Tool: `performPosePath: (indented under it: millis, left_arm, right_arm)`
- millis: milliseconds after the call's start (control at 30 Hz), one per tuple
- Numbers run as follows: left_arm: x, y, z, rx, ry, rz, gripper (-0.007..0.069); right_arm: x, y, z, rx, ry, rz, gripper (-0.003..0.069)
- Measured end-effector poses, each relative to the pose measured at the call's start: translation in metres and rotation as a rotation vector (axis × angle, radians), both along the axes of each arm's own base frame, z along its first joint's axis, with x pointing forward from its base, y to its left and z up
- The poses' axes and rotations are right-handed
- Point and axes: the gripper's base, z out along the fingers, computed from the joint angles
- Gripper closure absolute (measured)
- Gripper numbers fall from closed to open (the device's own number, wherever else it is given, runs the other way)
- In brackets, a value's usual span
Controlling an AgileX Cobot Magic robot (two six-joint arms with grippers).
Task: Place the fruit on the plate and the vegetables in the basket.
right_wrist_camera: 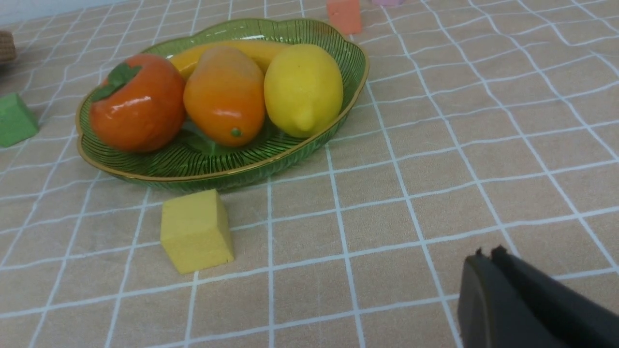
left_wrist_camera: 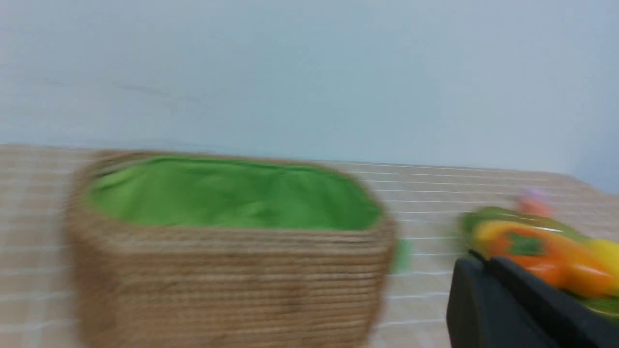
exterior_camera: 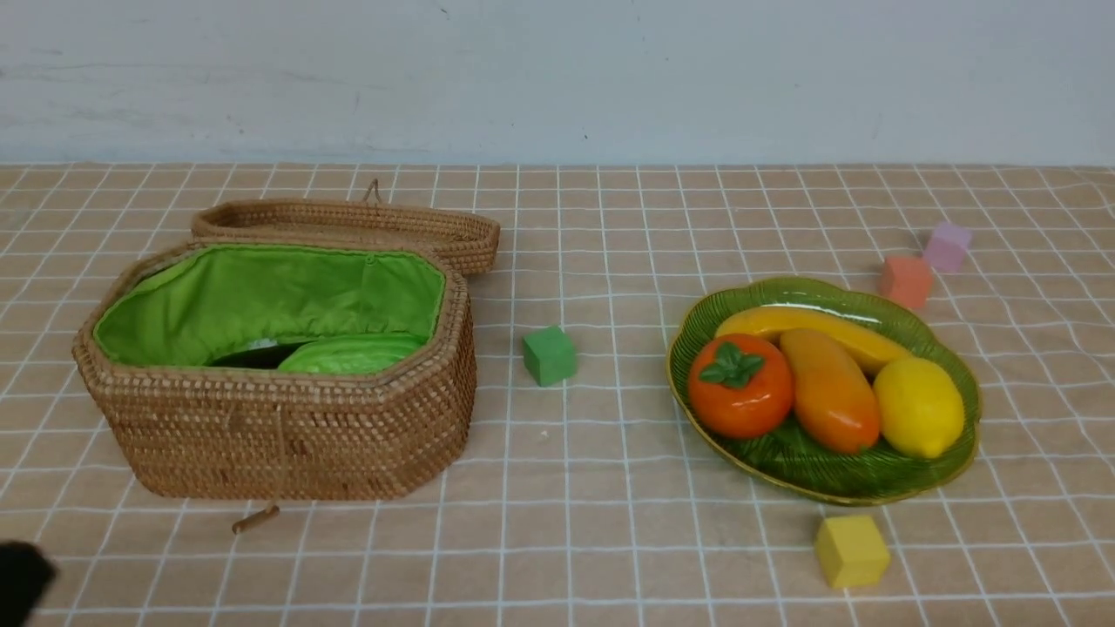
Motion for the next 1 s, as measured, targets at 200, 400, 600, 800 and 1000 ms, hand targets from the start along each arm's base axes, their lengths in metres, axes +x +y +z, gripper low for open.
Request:
performPosePath:
  millis: [200,400,600,800,1000]
  left_arm:
    - [0.005,0.005,-0.048,0.018,0.240,0.116,0.0637]
    - [0.002,0.003,-0.060,-0.041,0.359,0.105,0.0637]
    - [0.002,0.003,-0.060,-0.059,0.363,0.100,0.0637]
    - [0.002,0.003,-0.060,-0.063,0.364,0.100,0.0637]
    - [0.002,0.003,-0.060,-0.063,0.364,0.100,0.0637]
  right_arm:
    - [0.000,0.000,0.000,0.000,0.001,0.000,0.0641]
    - [0.000,0.000,0.000,0.000,0.001,0.000,0.0635]
    - [0.000,0.000,0.000,-0.001,0.001,0.000,0.0629]
    - [0.000,0.000,0.000,-0.001,0.001,0.000,0.0623]
    - [0.000,0.000,0.000,-0.001,0.001,0.000,0.0623]
